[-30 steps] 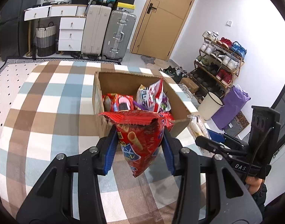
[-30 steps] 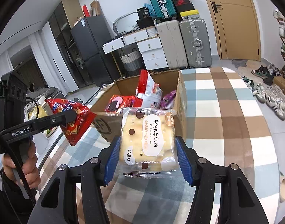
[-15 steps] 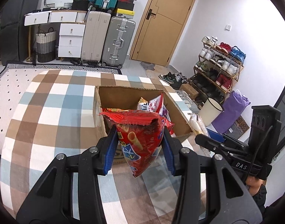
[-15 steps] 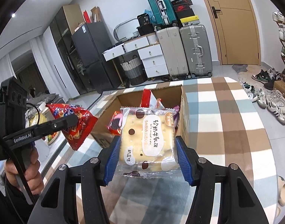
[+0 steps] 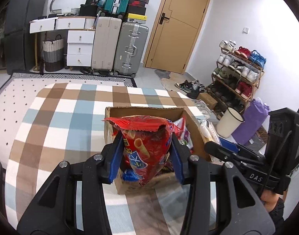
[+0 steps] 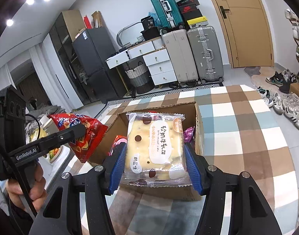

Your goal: Organize snacks

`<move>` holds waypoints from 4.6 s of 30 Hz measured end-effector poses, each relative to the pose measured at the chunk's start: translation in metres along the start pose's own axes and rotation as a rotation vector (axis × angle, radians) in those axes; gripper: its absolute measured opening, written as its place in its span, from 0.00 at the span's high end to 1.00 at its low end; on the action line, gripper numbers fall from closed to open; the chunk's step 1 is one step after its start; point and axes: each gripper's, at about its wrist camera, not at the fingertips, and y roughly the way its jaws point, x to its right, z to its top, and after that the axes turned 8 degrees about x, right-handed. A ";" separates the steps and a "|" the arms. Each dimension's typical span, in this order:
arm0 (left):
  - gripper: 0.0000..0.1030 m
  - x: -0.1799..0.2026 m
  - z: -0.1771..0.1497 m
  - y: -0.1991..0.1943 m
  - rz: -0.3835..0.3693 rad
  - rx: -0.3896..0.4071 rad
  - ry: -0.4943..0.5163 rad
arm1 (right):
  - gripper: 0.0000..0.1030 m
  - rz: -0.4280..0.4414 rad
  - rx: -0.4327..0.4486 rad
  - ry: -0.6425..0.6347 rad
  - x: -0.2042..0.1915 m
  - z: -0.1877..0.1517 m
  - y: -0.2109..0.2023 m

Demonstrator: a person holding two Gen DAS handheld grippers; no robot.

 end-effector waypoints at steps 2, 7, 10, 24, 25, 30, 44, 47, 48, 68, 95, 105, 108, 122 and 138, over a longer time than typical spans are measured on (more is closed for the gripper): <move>0.60 0.000 0.001 0.008 0.005 -0.004 0.002 | 0.43 0.005 -0.004 0.009 0.001 0.001 0.006; 0.60 0.003 0.001 0.031 0.023 -0.013 0.023 | 0.43 0.022 -0.007 0.024 0.005 0.004 0.020; 0.60 0.004 -0.002 0.043 0.027 -0.022 0.024 | 0.43 0.029 -0.012 0.037 0.008 0.003 0.027; 0.60 0.006 -0.020 0.092 0.081 -0.061 0.065 | 0.43 -0.018 -0.025 -0.050 0.003 0.002 0.051; 0.60 0.006 -0.021 0.094 0.084 -0.063 0.072 | 0.43 -0.025 -0.025 -0.066 0.001 0.002 0.052; 0.60 0.004 -0.025 0.101 0.088 -0.064 0.082 | 0.43 -0.046 -0.027 -0.116 -0.003 0.001 0.058; 0.59 -0.001 -0.032 0.106 0.087 -0.080 0.109 | 0.43 -0.055 -0.050 -0.194 -0.004 -0.001 0.061; 0.59 0.000 -0.030 0.100 0.089 -0.071 0.092 | 0.43 -0.053 -0.040 -0.209 -0.004 -0.001 0.056; 0.57 0.000 -0.030 0.098 0.093 -0.067 0.093 | 0.43 -0.054 -0.016 -0.207 -0.004 0.000 0.052; 0.01 0.006 -0.042 0.018 0.129 0.046 0.139 | 0.00 -0.030 0.107 -0.222 -0.004 -0.008 -0.017; 0.01 -0.009 -0.119 -0.009 0.141 0.191 0.159 | 0.00 -0.012 0.256 -0.257 0.004 -0.068 -0.044; 0.01 -0.009 -0.117 -0.006 0.148 0.194 0.156 | 0.00 -0.026 0.262 -0.284 -0.001 -0.069 -0.045; 0.01 -0.013 -0.116 -0.007 0.161 0.201 0.136 | 0.00 -0.024 0.253 -0.288 -0.002 -0.070 -0.043; 0.01 -0.018 -0.115 -0.006 0.163 0.207 0.128 | 0.00 -0.024 0.255 -0.291 -0.002 -0.070 -0.043; 0.01 -0.019 -0.116 -0.005 0.163 0.206 0.129 | 0.00 -0.018 0.252 -0.290 -0.003 -0.072 -0.042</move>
